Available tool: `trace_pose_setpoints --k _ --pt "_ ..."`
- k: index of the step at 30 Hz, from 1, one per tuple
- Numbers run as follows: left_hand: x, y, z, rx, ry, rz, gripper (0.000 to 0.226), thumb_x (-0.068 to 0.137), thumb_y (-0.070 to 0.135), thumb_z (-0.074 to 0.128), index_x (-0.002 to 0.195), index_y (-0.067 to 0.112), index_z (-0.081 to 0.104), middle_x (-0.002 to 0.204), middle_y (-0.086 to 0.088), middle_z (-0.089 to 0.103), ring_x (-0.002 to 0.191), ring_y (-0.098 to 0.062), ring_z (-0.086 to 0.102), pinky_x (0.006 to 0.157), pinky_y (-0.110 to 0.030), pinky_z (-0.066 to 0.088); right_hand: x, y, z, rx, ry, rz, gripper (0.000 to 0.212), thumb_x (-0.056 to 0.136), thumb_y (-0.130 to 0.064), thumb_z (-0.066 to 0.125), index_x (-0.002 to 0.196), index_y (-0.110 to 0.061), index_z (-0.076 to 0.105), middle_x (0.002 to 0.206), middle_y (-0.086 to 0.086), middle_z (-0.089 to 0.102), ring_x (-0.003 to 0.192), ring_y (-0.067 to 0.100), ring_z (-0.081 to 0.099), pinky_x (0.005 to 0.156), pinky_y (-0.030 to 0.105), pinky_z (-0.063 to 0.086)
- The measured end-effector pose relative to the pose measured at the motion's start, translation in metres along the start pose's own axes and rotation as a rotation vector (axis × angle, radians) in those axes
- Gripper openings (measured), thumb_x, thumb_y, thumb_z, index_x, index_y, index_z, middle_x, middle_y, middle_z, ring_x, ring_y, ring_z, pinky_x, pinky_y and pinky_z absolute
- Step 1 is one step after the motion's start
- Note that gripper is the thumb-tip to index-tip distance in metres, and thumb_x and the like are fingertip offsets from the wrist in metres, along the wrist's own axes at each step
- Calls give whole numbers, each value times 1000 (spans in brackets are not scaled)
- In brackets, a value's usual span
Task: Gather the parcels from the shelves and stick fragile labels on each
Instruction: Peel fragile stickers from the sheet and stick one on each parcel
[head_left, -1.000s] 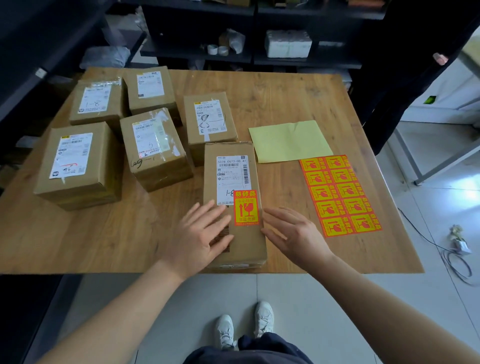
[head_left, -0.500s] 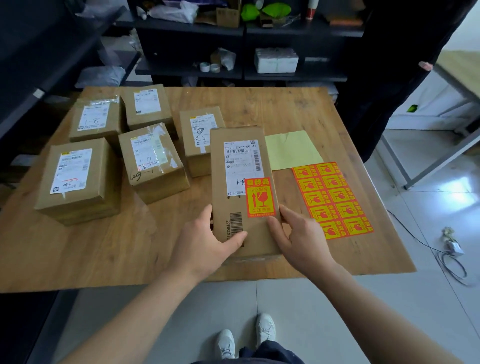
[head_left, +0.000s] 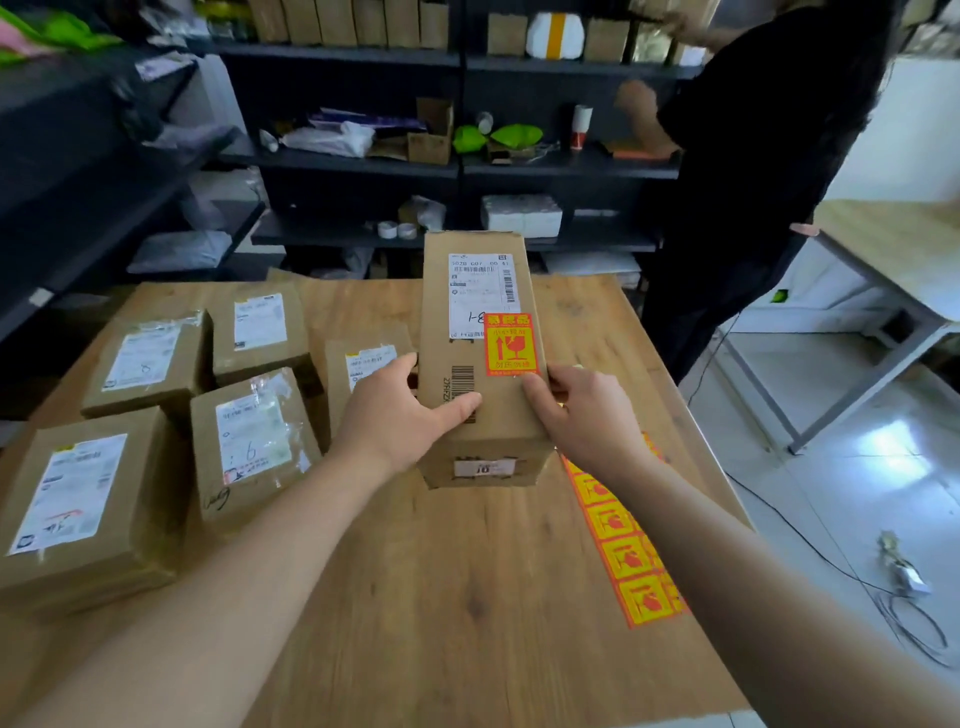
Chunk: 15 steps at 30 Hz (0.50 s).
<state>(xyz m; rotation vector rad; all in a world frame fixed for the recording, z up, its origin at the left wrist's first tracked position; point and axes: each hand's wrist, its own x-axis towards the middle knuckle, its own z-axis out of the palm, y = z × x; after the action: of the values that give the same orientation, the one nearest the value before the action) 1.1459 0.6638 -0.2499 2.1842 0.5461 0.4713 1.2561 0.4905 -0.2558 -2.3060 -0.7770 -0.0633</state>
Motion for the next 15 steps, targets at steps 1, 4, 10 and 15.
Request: trace_pose_setpoints --k 1,4,10,15 --pt "17 -3 3 -6 -8 -12 48 65 60 72 104 35 61 86 27 61 79 9 57 59 -9 40 19 5 4 -9 -16 1 40 93 -48 47 81 -15 66 72 -1 67 67 20 59 57 34 47" --pt "70 -11 15 -12 -30 -53 48 69 59 71 107 33 61 94 19 65 84 1 60 63 -18 48 77 23 19 -52 -65 0 42 92 -51 44 76 -16 62 64 -3 61 60 18 55 48 30 41" --pt "171 -35 47 -10 -46 -137 41 72 54 72 106 34 61 87 27 60 77 9 55 54 -10 39 179 60 54 -109 -154 19 42 95 -49 42 81 -15 61 70 -1 63 59 14 55 44 25 33" --pt "227 -68 77 -11 -92 -194 46 76 50 71 116 31 59 97 21 60 80 9 52 58 -13 38 230 92 89 -118 -241 47 40 96 -47 42 74 -17 55 68 -2 61 56 10 51 43 25 30"
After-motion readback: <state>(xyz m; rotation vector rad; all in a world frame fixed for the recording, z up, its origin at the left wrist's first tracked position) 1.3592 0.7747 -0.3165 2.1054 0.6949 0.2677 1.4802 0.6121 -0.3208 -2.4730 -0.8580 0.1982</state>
